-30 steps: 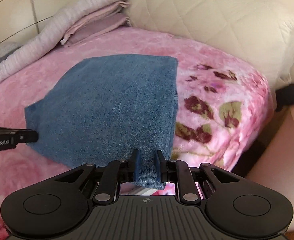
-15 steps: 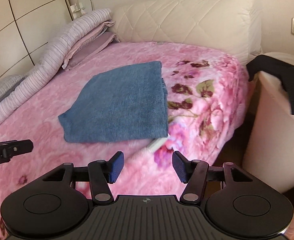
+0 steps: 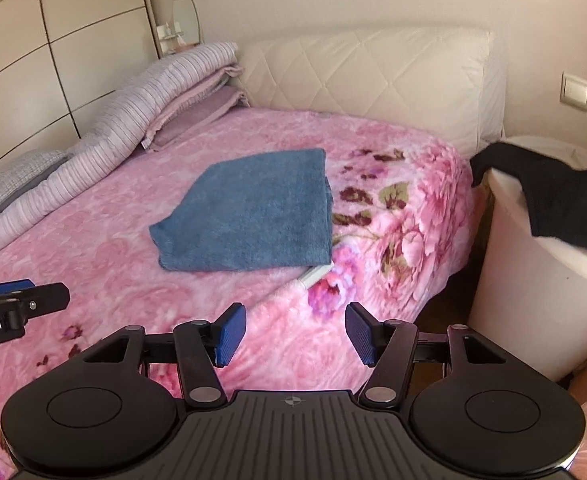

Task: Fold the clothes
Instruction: 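Open both grippers and withdraw them from the folded jeans, then grasp the folded jeans edge with both grippers and lift it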

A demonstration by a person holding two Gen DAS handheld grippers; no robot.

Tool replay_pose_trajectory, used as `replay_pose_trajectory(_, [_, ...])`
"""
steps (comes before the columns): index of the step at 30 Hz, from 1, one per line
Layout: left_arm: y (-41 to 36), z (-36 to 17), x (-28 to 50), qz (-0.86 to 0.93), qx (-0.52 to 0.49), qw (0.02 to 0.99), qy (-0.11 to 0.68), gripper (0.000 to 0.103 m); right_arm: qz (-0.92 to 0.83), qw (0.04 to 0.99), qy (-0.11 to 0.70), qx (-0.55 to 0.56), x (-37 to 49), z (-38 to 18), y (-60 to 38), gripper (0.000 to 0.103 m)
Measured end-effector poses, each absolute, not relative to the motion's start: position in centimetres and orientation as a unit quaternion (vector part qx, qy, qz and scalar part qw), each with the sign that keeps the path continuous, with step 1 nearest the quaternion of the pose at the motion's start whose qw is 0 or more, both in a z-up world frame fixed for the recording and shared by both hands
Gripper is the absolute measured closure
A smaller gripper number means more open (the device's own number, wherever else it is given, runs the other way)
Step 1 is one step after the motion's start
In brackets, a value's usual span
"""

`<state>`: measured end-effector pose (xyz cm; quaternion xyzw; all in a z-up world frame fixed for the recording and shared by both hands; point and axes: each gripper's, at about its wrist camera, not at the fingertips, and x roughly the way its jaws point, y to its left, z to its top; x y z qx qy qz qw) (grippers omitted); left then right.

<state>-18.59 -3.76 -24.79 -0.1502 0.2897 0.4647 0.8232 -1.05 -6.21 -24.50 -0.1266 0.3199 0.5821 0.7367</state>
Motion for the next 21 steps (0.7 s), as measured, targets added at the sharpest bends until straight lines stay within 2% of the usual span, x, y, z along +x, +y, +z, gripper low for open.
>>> replay_pose_trajectory(8, [-4.5, -23.7, -20.6, 0.466, -0.174, 0.828, 0.258, 0.058, 0.604, 0.729, 0.298, -0.121, -2.4, -23.2, -6.9, 0.044])
replay_pose_trajectory(13, [-1.8, -24.4, -23.0, 0.427, -0.284, 0.834, 0.206, 0.053, 0.612, 0.719, 0.308, -0.115, -2.1, -23.7, -6.3, 0.044])
replay_pose_trajectory(15, [0.1, -25.6, -23.8, 0.408, -0.341, 0.827, 0.183, 0.051, 0.621, 0.704, 0.331, -0.096, -0.9, -24.7, -6.1, 0.043])
replay_pose_trajectory(21, [7.1, -30.6, -24.6, 0.366, -0.460, 0.794, 0.154, 0.051, 0.628, 0.623, 0.467, 0.013, 5.3, -29.5, -3.5, 0.043])
